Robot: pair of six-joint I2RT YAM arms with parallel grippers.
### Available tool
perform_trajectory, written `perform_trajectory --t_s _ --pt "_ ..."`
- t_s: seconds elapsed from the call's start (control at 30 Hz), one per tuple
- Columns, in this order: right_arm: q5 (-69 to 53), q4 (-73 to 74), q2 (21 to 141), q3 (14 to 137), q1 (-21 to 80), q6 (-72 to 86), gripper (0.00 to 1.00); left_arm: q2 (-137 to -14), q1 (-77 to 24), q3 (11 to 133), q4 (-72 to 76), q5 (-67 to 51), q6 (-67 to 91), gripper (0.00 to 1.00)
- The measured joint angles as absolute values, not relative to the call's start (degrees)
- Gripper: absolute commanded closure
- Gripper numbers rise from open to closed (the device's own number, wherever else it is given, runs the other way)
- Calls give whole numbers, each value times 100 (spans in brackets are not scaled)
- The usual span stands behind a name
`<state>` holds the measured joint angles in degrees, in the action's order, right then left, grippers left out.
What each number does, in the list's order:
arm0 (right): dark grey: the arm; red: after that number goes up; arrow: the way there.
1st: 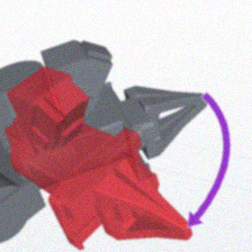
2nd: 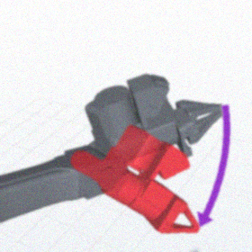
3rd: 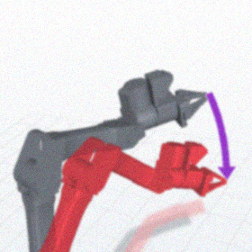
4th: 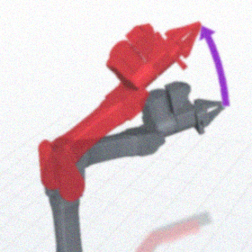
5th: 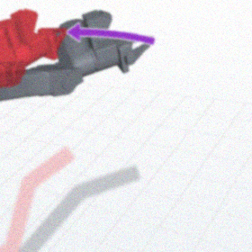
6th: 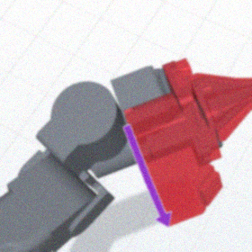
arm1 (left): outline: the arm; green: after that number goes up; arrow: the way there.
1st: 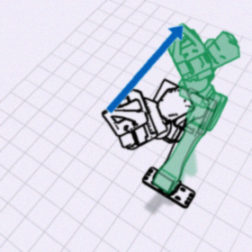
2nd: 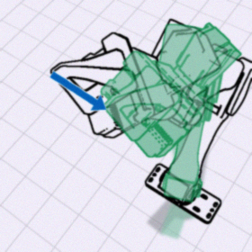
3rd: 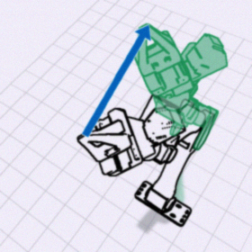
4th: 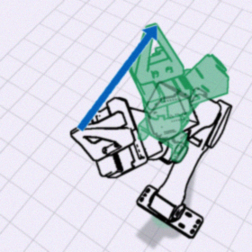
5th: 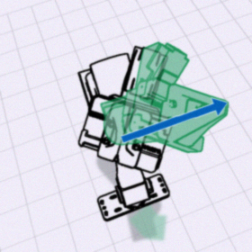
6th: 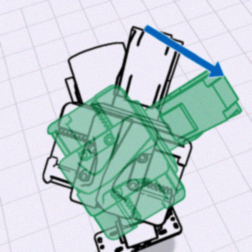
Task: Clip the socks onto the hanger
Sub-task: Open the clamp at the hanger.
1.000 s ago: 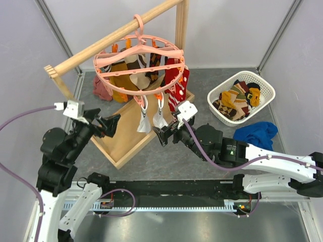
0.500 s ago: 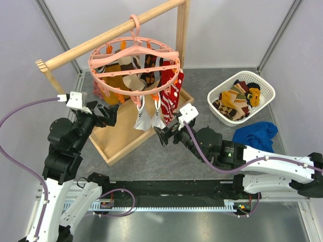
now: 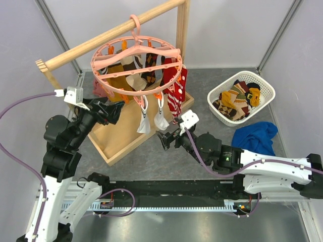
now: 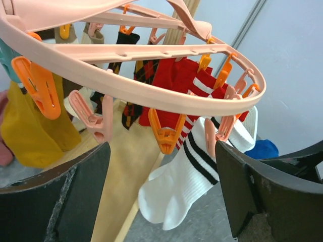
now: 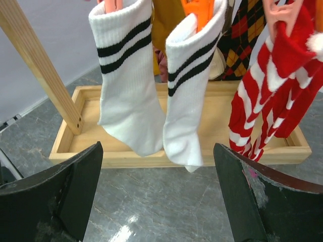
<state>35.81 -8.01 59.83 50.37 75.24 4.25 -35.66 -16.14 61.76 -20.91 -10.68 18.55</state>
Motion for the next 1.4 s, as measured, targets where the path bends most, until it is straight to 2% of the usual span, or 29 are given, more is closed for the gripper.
perform_trajectory --t_s 0.37,0.6,0.87,1.0,1.2,1.4 --pt "3780 -1118 5253 4617 7524 401 2 -4233 -1614 6351 -2082 -1098 2257 25" --pt "3848 -1188 5212 4534 7524 357 2 -4434 -1664 6475 -2069 -1238 2335 33" --pt "3892 -1238 5212 4534 7524 333 2 -4541 -1979 6681 -2071 -1186 2335 37" --pt "3903 -1240 5205 4534 7524 333 2 -4545 -2112 6683 -2082 -991 2333 37" --pt "3924 -1240 5201 4534 7524 336 2 -4563 -2624 6683 -2088 -482 2318 32" --pt "3935 -1238 5203 4534 7524 342 2 -4593 -3422 6683 -2086 602 2220 29"
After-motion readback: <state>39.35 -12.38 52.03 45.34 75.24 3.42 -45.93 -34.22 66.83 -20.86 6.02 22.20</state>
